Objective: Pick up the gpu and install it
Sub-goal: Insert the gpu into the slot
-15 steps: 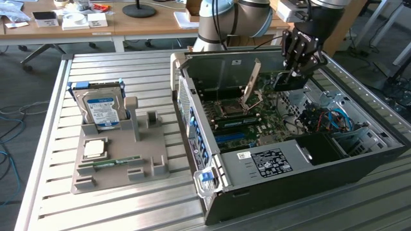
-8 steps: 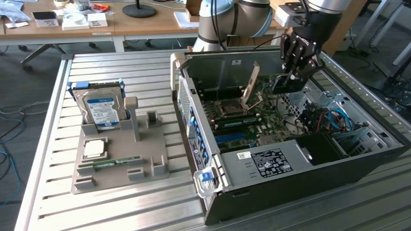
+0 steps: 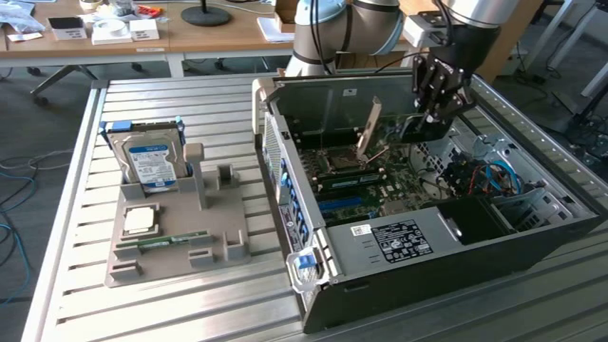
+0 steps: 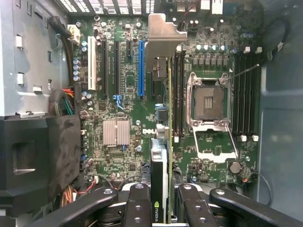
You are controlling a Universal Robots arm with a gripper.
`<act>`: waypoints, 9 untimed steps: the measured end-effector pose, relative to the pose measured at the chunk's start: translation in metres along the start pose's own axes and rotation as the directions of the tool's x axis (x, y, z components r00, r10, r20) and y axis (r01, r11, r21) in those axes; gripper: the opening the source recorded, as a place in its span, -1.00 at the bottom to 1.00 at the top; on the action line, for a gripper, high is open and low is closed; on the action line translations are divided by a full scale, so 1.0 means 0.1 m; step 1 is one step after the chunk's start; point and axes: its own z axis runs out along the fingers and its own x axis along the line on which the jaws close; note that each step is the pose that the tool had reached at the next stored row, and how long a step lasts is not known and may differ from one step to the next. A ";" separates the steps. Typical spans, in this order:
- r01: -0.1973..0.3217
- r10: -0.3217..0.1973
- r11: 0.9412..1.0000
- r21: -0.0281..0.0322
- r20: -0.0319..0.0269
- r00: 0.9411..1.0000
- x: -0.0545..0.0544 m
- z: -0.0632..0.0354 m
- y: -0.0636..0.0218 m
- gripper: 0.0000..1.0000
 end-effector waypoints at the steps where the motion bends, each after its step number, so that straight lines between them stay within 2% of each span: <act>1: 0.000 0.000 1.000 0.000 0.000 1.000 0.00 0.010 0.006 -0.47; 9: 0.000 0.000 1.000 0.000 0.000 1.000 0.00 0.045 0.028 -0.47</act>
